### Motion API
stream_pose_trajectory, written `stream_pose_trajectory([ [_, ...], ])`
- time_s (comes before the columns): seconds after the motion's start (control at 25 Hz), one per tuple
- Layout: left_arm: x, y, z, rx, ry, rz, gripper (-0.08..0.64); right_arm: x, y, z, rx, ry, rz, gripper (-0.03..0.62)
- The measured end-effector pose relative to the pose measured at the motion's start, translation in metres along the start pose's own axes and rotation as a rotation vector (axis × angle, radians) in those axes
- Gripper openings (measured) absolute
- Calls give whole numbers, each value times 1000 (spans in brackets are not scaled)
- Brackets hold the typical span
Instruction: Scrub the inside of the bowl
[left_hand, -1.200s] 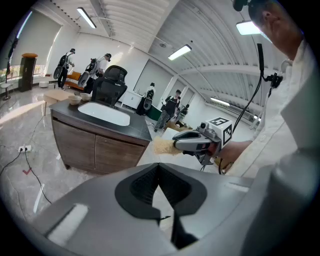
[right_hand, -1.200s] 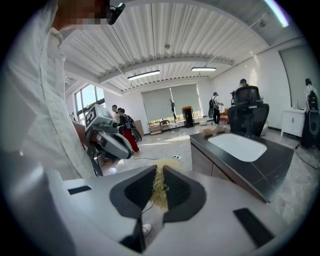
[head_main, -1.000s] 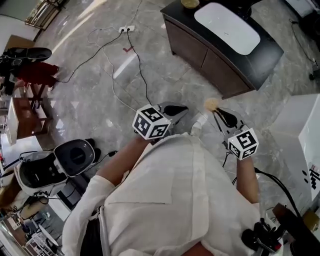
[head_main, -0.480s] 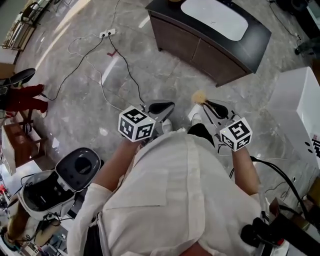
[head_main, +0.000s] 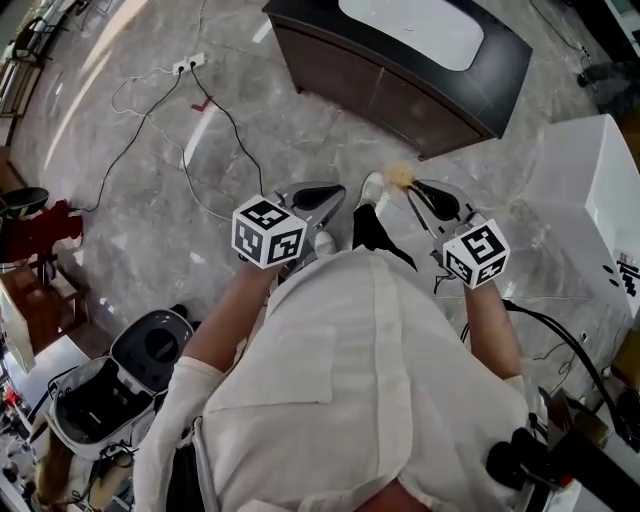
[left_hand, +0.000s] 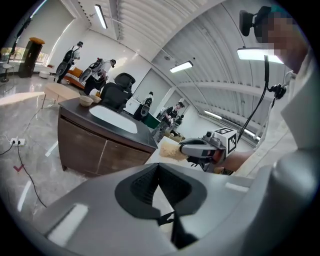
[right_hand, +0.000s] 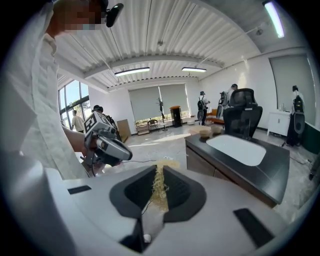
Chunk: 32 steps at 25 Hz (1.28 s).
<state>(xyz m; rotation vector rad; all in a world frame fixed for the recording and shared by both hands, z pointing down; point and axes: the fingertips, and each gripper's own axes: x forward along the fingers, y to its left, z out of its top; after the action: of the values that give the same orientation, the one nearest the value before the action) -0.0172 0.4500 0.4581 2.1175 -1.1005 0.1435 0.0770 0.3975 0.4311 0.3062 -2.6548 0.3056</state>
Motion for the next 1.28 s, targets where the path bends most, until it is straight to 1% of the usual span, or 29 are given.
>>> stream_pose_trajectory([
  [0.16, 21, 35, 39, -4, 14, 28, 5, 37, -44, 24, -8, -12, 33, 37],
  [0.36, 62, 63, 107, 22, 26, 66, 5, 55, -116, 66, -28, -44, 77, 37],
  [0.48, 96, 80, 142, 30, 25, 89, 6, 58, -160, 76, -34, -54, 95, 37],
  [0.56, 119, 88, 160, 40, 25, 94, 6, 58, -191, 78, -40, -55, 93, 37],
  [0.64, 140, 92, 177, 50, 25, 87, 6, 57, -220, 79, -35, -52, 73, 37],
  [0.76, 155, 103, 201, 78, 27, 86, 6, 60, -253, 83, -5, -62, 36, 37],
  [0.88, 166, 128, 229, 84, 26, 77, 6, 66, -289, 87, 16, -67, -17, 37],
  [1.0, 174, 164, 263, 87, 34, 63, 8, 74, -320, 94, 52, -70, -81, 37],
  [1.16, 190, 228, 318, 109, 37, 47, 8, 88, -353, 108, 80, -55, -166, 37],
  [1.28, 200, 277, 368, 160, 51, 41, 8, 101, -372, 126, 111, -62, -246, 37],
])
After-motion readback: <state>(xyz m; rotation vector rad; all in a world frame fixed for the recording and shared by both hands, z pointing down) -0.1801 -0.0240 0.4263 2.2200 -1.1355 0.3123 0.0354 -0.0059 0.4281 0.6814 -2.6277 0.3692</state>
